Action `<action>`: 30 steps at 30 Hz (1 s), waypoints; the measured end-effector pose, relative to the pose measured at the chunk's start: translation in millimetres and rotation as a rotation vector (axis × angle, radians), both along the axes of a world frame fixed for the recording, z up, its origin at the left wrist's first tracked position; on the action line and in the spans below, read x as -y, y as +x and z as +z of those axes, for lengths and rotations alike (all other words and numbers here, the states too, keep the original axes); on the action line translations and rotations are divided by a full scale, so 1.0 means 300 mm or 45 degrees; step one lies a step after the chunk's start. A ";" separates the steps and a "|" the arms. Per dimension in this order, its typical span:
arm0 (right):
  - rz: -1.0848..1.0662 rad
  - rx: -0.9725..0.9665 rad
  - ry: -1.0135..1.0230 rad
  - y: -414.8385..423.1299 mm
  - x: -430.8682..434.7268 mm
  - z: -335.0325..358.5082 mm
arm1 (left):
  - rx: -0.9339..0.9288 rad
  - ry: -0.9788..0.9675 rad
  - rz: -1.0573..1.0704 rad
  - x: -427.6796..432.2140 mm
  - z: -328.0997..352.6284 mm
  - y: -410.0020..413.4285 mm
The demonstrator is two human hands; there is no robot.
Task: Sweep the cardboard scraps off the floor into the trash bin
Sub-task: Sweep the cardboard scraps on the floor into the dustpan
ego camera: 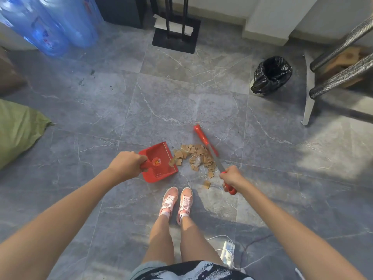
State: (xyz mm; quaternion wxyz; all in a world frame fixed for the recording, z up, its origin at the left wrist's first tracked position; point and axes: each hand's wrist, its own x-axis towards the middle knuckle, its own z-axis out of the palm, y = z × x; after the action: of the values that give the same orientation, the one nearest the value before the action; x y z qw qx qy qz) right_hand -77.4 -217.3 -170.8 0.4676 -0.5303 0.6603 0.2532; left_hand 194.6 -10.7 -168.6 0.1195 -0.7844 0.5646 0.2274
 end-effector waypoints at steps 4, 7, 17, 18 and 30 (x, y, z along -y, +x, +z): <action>0.149 -0.001 -0.012 0.070 -0.145 -0.064 | -0.020 -0.015 -0.018 0.027 -0.027 -0.004; 0.259 0.013 -0.070 0.115 -0.251 -0.101 | -0.031 0.001 -0.025 0.031 -0.046 -0.011; 0.450 0.053 -0.069 0.237 -0.457 -0.102 | -0.077 0.062 0.037 -0.120 -0.094 0.020; 0.439 0.086 -0.066 0.240 -0.483 -0.103 | -0.078 0.052 0.053 -0.129 -0.093 0.033; -0.209 0.344 0.350 0.194 -0.599 -0.027 | -0.047 -0.049 0.040 -0.135 -0.094 0.016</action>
State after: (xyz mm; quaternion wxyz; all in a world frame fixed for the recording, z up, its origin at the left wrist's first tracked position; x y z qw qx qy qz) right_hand -19.2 -37.5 -179.0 0.6389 -0.4352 0.5918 0.2287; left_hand 199.5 29.7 -196.7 0.0903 -0.7909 0.5586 0.2329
